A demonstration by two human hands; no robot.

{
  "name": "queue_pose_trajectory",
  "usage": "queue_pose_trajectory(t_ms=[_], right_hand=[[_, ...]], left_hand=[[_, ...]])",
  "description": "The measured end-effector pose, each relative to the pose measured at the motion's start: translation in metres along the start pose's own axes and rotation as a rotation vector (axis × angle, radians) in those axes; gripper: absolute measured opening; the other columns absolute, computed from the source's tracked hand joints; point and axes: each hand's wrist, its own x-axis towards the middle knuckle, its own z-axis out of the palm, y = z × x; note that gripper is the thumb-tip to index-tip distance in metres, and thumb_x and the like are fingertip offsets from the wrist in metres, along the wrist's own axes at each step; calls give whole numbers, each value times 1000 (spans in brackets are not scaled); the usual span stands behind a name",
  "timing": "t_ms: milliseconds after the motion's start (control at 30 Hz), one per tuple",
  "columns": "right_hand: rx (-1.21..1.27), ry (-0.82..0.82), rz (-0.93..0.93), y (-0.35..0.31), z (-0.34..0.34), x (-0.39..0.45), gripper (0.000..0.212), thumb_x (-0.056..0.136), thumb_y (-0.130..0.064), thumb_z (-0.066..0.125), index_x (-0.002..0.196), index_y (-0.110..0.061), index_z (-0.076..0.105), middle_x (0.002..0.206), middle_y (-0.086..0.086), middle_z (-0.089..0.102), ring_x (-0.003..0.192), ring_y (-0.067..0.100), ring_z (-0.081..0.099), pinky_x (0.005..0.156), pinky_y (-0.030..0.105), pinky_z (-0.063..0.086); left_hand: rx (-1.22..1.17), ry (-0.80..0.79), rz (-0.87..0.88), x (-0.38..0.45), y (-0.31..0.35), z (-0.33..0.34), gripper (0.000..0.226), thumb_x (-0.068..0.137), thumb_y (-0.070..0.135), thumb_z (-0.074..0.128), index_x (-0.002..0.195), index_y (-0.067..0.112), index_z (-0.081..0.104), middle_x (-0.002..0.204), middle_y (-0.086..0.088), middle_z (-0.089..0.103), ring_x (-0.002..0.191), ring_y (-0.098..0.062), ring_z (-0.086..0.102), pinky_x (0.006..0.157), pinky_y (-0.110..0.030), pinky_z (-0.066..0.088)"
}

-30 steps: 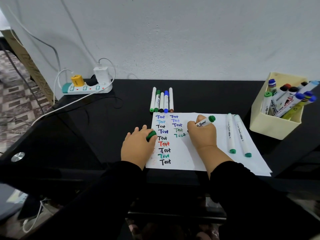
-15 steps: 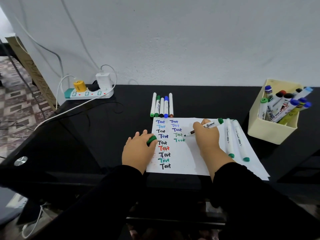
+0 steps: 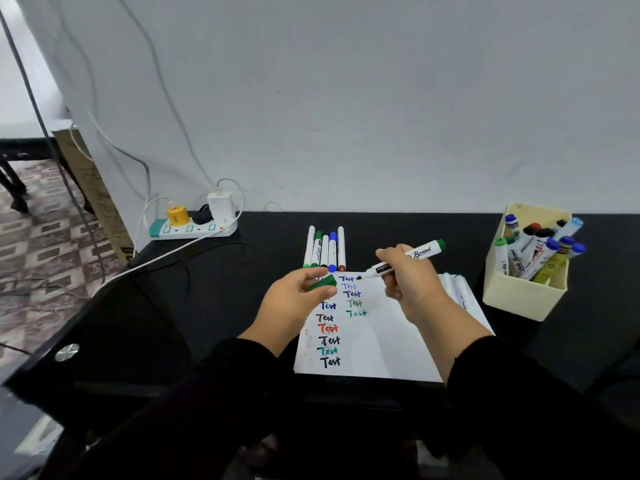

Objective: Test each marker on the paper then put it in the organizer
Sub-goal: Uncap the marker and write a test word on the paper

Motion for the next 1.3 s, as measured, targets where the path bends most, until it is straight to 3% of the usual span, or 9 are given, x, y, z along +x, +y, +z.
queue_pose_trajectory(t_ms=[100,200,367,500,700,933,1100,1200,1300], right_hand=[[5,-22,-69,-10,4,-10,44,88,-5,56,56,-18,30,44,-3,32,41,10,27,40,20,21],[-32,-56,-125,-15,4,-19,45,87,-1,55,55,-18,28,40,-7,30,38,9,25,40,20,21],[-71,-110,-137,-15,7,-31,42,88,-2,54,57,-16,30,36,-10,34,37,8,26,39,19,22],[-28,-144,-171,-20,5,-36,41,90,-7,59,60,-16,32,36,-9,39,34,6,29,40,20,23],[129,-12,-119,-21,10,-32,44,83,3,51,56,-19,24,43,-4,25,39,11,20,45,22,18],[164,105,-32,-13,17,-35,37,83,0,48,58,-18,27,52,2,29,44,13,25,42,19,22],[75,89,28,-12,12,-34,34,84,-4,49,60,-18,31,55,2,29,48,13,24,43,21,21],[12,40,60,-15,6,-33,33,87,-16,57,63,-20,36,51,-2,32,45,11,26,45,23,22],[42,98,29,-18,-2,-26,31,89,-30,62,66,-21,44,46,-4,35,40,9,27,40,21,23]], left_hand=[[-113,-64,-36,-11,14,5,21,79,14,73,97,22,68,84,12,70,73,1,68,62,-11,50],[-178,-88,-37,-18,22,8,18,77,13,74,90,24,69,86,6,73,84,-10,68,77,-23,53],[-176,-157,11,-30,36,12,15,79,14,72,83,29,69,81,9,73,77,-5,67,74,-18,51],[-194,-165,0,-32,45,10,7,80,19,71,84,26,70,81,3,73,76,-8,66,84,-28,51],[-176,-172,-9,-31,60,12,4,84,17,68,84,20,71,79,0,72,72,-8,65,78,-21,51],[-52,-29,42,-33,59,23,20,82,19,71,70,35,69,86,-8,72,81,-17,64,89,-37,51],[-7,-89,44,-35,56,23,21,83,20,70,71,37,67,85,-4,72,79,-13,63,91,-38,50],[40,-139,63,-27,53,16,10,81,27,71,89,32,72,86,2,72,82,-7,64,86,-32,51],[145,-170,76,-13,43,7,44,85,37,65,126,24,58,103,19,65,100,3,58,83,-12,40]])
